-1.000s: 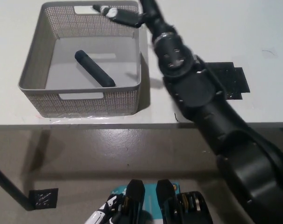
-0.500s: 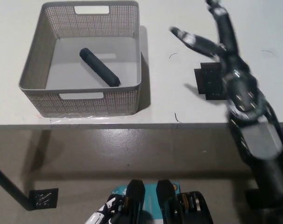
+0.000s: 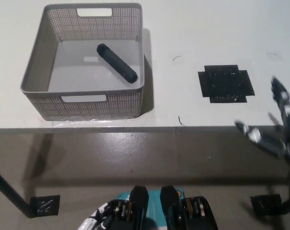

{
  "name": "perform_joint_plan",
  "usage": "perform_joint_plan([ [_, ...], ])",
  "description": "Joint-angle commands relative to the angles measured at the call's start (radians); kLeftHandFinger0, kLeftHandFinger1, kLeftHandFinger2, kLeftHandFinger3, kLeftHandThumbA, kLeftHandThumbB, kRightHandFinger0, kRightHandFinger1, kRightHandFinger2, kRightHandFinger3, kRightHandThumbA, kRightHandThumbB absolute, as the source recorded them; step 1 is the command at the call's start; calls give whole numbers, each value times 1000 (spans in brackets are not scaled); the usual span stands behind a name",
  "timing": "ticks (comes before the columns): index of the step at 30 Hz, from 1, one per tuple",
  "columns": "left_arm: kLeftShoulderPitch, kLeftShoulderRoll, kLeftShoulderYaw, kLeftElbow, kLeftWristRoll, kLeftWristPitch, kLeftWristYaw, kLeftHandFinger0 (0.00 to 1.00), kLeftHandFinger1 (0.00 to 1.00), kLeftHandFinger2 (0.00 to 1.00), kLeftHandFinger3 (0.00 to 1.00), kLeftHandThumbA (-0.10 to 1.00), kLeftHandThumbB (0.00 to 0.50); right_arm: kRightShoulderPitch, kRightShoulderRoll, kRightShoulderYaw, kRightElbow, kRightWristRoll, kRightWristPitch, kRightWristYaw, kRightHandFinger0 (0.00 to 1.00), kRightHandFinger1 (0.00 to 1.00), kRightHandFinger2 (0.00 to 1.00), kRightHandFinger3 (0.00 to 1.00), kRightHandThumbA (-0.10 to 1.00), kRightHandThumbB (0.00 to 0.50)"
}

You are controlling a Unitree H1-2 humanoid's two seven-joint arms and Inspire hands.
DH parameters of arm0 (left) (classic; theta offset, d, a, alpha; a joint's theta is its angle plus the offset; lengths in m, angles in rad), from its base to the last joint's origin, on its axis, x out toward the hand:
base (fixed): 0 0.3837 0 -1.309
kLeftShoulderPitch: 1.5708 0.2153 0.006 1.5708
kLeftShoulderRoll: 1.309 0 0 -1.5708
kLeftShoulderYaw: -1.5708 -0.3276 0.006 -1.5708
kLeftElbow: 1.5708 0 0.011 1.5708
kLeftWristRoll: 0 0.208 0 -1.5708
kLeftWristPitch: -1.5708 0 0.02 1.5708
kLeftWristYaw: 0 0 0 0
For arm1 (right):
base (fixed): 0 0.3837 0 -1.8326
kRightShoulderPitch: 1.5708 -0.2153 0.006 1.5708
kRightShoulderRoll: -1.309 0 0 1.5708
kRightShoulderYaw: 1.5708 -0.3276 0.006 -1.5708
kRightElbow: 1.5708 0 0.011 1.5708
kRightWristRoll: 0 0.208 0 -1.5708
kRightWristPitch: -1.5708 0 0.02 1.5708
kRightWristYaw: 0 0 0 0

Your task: Use the right hand to pick up a electric screw driver and put it into a container on the left side

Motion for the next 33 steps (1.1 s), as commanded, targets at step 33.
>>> perform_joint_plan([
  [33, 24, -68, 189, 24, -123, -95, 37, 1000, 1000, 1000, 1000, 1000, 48, 216, 119, -24, 538, 107, -386, 146, 1000, 1000, 1000, 1000, 937, 330],
])
